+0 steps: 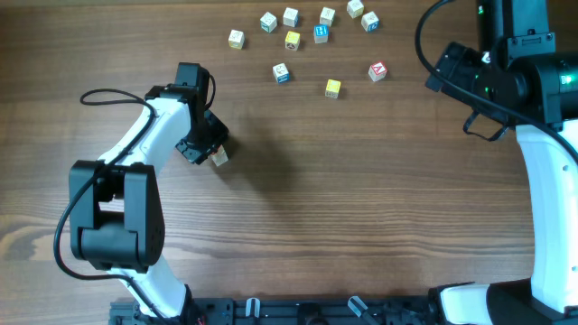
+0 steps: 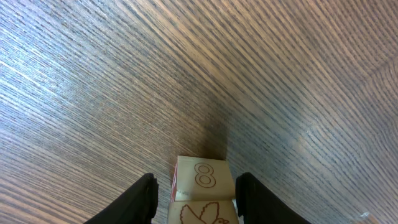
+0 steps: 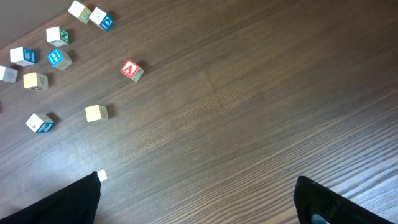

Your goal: Form a tower

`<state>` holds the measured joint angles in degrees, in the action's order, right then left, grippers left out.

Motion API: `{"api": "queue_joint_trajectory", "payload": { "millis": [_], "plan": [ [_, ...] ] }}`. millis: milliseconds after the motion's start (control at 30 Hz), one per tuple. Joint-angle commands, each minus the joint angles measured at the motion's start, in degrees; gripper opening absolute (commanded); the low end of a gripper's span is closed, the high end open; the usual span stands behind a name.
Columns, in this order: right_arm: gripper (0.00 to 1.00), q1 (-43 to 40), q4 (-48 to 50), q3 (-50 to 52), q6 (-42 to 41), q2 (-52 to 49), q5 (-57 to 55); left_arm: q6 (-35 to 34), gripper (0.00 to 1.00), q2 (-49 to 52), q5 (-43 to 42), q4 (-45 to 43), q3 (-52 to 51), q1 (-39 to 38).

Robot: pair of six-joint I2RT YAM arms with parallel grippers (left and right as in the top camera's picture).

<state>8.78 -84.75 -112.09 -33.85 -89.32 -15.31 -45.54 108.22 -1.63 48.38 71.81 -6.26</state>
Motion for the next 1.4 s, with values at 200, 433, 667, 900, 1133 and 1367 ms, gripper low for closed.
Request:
{"api": "queue_joint_trajectory", "payload": {
  "millis": [200, 433, 667, 900, 1133, 1367],
  "plan": [
    [1.0, -0.3, 0.1, 0.2, -0.7, -0.6, -1.2, 0.1, 0.4, 0.9, 1.1, -0.2, -0.5, 0.1],
    [1.0, -0.3, 0.1, 0.2, -0.7, -0.6, -1.2, 0.1, 0.38, 0.9, 1.3, -0.2, -0.5, 0.1],
    [1.0, -0.3, 0.2, 0.2, -0.7, -0.6, -1.2, 0.1, 0.72, 0.9, 1.3, -0.2, -0.5, 0.1],
    [1.0, -0.3, 0.2, 0.2, -0.7, -0.6, -1.2, 0.1, 0.96, 0.9, 1.2, -0.1, -0.5, 0.1],
    [1.0, -0.3, 0.2, 0.2, -0.7, -0.6, -1.2, 0.1, 1.0, 0.5, 1.0, 0.9, -0.4, 0.2],
    [1.0, -0.3, 0.2, 0.2, -0.7, -0.6, -1.2, 12.3, 1.0, -6.1, 0.3, 2.3, 3.2, 0.1]
  ]
}}
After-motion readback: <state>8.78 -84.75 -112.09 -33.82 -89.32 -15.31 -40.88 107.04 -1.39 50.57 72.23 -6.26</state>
